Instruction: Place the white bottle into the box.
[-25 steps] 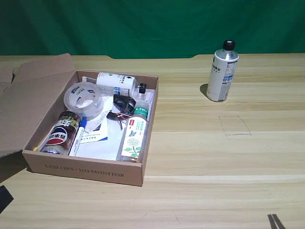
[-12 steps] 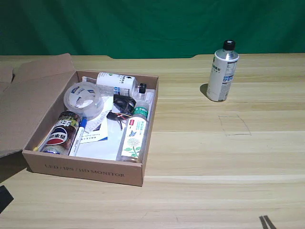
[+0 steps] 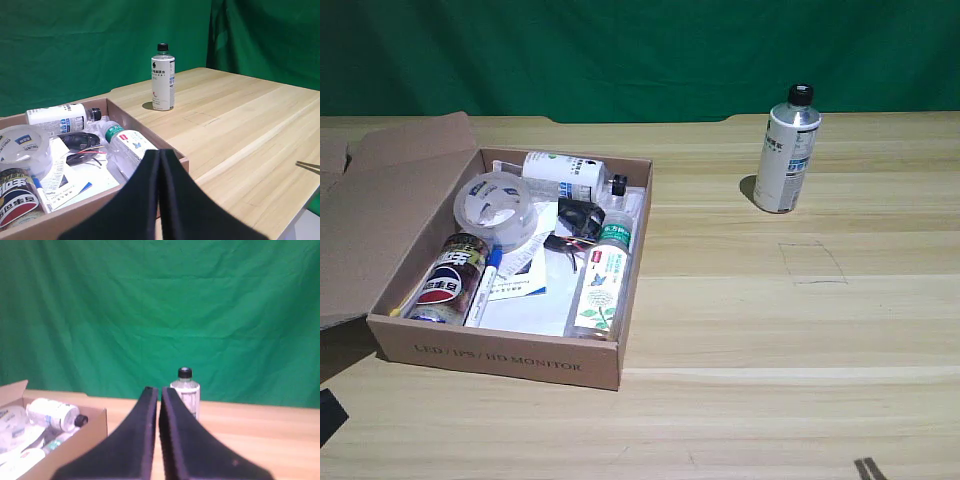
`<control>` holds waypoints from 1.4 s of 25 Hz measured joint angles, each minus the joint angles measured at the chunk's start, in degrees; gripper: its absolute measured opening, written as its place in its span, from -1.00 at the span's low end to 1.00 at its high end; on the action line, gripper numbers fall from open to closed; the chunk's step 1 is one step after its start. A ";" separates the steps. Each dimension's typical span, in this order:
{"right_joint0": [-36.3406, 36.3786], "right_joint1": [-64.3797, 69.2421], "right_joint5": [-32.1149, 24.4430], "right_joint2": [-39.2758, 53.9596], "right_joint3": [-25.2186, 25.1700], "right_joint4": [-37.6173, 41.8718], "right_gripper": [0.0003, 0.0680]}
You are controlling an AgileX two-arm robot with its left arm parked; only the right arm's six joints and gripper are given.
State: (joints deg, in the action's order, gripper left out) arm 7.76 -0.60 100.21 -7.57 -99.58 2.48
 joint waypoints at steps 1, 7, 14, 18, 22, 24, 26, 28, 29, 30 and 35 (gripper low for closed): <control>0.00 -1.64 0.00 -0.07 0.00 0.13 -0.99; 0.00 -22.74 0.00 -7.16 0.00 1.10 -0.39; 0.00 -43.99 0.00 -20.34 0.00 1.58 0.95; 0.00 -53.93 0.00 -26.04 -0.01 3.55 1.00; 0.00 -65.00 0.00 -31.59 -0.07 1.24 1.00; 0.00 -69.73 0.00 -34.16 -0.07 0.60 0.99; 0.00 -74.81 0.00 -37.31 -0.07 0.39 0.97; 0.00 -80.30 0.40 -41.13 -0.07 -0.02 0.96; 0.00 -82.53 0.91 -42.83 -0.07 -0.17 0.96; 0.00 -85.55 1.96 -45.24 -0.07 -0.44 0.95; 0.00 -96.75 5.95 -54.26 -0.07 -1.75 0.94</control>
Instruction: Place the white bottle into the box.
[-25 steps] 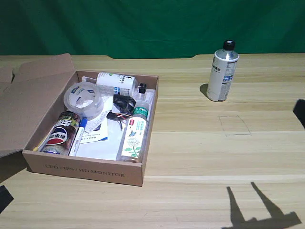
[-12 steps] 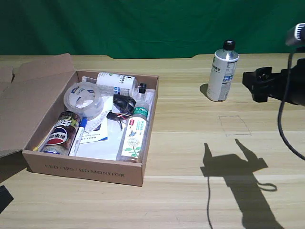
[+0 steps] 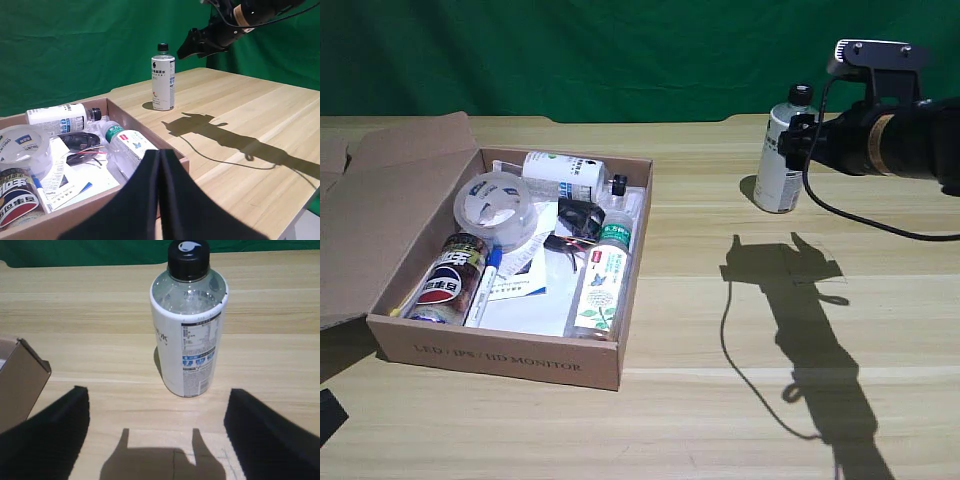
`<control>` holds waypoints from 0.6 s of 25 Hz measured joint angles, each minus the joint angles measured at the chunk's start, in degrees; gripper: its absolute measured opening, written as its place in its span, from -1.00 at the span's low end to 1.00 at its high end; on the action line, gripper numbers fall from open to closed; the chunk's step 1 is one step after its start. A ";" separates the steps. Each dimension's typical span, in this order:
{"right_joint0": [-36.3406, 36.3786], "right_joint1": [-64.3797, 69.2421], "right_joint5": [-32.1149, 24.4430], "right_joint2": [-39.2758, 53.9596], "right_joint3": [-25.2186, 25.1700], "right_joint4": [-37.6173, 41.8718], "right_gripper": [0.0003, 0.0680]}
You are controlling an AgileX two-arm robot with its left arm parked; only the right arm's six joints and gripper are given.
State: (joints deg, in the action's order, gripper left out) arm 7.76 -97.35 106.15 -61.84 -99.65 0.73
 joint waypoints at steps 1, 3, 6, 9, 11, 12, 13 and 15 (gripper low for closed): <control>0.00 -1.74 0.21 -1.43 0.00 -0.11 0.94; 0.00 -5.23 0.55 -4.42 0.00 -0.23 0.94; 0.00 -9.86 0.73 -8.80 0.00 -1.08 0.93; 0.00 -14.35 0.83 -12.63 0.00 -2.05 0.92; 0.00 -16.44 0.95 -14.42 0.00 -2.43 0.92; 0.00 -17.79 0.95 -15.48 0.05 -2.70 0.92; 0.00 -18.65 0.95 -16.13 0.05 -3.08 0.92; 0.00 -20.42 0.95 -17.39 0.05 -3.96 0.92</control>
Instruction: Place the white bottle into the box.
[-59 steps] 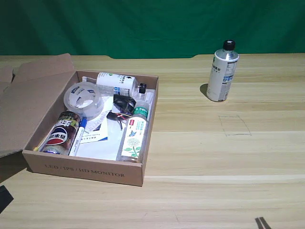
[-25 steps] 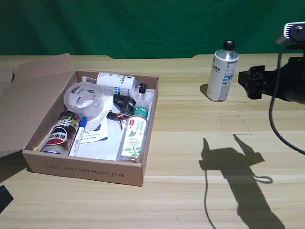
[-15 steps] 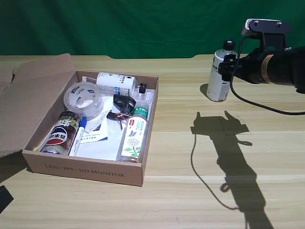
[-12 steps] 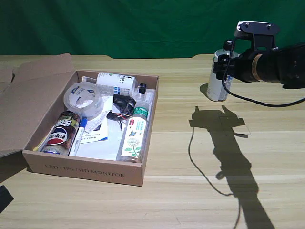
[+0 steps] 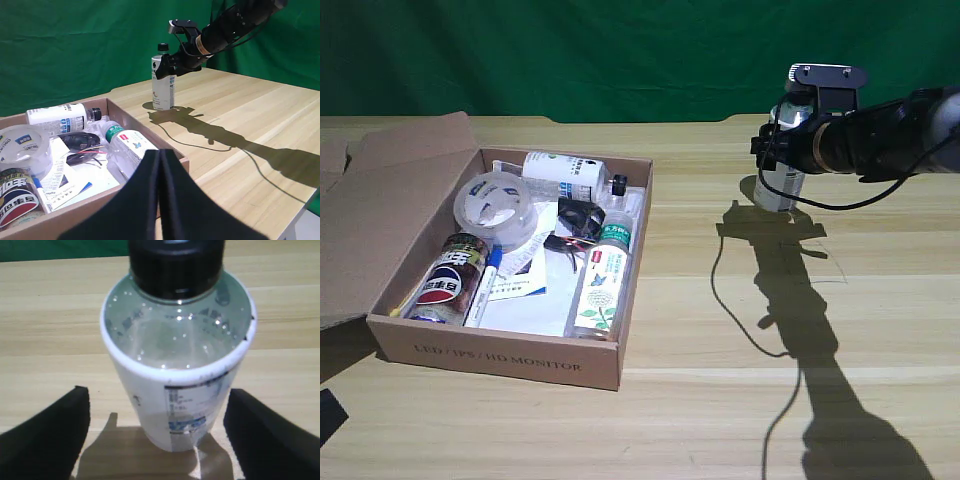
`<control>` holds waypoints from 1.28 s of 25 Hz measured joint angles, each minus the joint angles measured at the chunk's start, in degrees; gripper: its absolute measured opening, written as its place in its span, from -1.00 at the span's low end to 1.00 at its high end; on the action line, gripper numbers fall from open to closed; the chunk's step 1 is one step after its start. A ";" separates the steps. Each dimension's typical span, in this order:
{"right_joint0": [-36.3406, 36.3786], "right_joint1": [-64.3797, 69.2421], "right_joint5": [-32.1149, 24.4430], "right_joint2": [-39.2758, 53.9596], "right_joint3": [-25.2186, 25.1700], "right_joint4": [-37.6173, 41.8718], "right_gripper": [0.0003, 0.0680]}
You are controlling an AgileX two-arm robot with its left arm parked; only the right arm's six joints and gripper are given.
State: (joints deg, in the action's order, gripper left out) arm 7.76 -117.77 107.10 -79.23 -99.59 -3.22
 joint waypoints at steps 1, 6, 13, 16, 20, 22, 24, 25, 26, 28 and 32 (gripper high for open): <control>0.00 -0.67 0.00 -0.50 0.00 -0.44 0.92; 0.00 -3.52 0.00 -1.95 0.06 -2.49 0.92; 0.00 -7.41 0.00 -5.02 0.11 -3.17 0.92; 0.05 -9.29 0.00 -6.99 0.16 -3.36 0.92; 0.05 -12.18 0.06 -9.33 0.21 -3.69 0.92; 0.05 -13.43 0.06 -10.34 0.21 -4.04 0.90; 0.21 -14.08 0.06 -10.90 0.21 -4.84 0.86; 0.34 -14.56 0.06 -11.50 0.21 -6.07 0.81; 0.41 -14.77 0.06 -11.77 0.27 -6.88 0.77; 0.48 -15.02 0.06 -12.11 0.44 -8.29 0.67; 0.42 -15.34 0.14 -12.46 0.69 -10.02 0.62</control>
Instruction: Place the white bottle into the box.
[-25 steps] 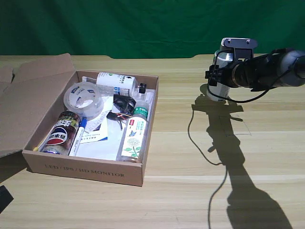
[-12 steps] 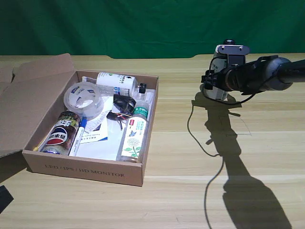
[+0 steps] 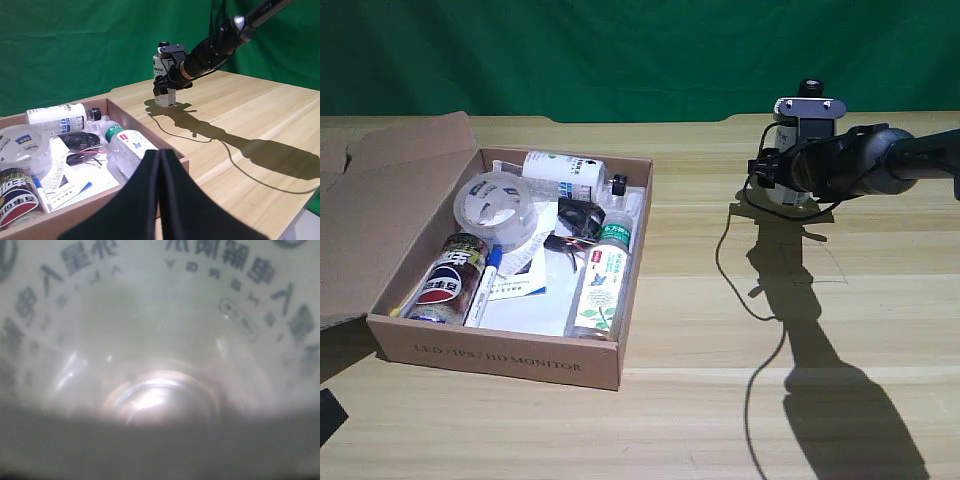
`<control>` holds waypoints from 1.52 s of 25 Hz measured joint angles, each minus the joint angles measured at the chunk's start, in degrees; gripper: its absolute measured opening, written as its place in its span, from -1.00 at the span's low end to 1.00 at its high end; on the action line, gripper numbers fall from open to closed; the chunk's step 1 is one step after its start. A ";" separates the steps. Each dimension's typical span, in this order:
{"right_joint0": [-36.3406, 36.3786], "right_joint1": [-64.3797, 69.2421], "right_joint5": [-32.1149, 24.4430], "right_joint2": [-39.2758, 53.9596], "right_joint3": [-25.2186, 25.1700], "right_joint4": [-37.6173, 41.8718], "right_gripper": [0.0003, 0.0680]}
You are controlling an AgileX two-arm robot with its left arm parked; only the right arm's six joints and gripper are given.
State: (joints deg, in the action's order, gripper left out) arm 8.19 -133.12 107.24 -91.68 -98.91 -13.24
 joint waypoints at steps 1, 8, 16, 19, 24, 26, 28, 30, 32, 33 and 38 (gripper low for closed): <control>0.00 0.00 0.00 0.00 0.00 0.00 0.62; 1.28 2.98 -2.16 0.00 0.18 3.10 0.62; 5.10 13.44 -4.16 0.00 -0.28 16.30 0.62; 6.94 16.75 -3.56 0.00 -0.83 23.91 0.62; 12.50 21.21 1.92 0.00 -1.84 38.84 0.62; 15.80 21.78 3.53 0.00 -2.49 44.54 0.62; 18.61 21.80 4.99 0.00 -3.04 48.37 0.62; 21.52 21.80 5.79 0.00 -3.23 50.04 0.62; 23.54 21.80 5.99 0.00 -3.29 50.40 0.62; 24.57 21.80 6.10 0.00 -3.34 50.33 0.62; 25.31 21.80 6.10 0.00 -3.34 49.47 0.62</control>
State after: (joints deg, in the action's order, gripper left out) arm 33.50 -111.32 113.33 -91.68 -102.25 36.22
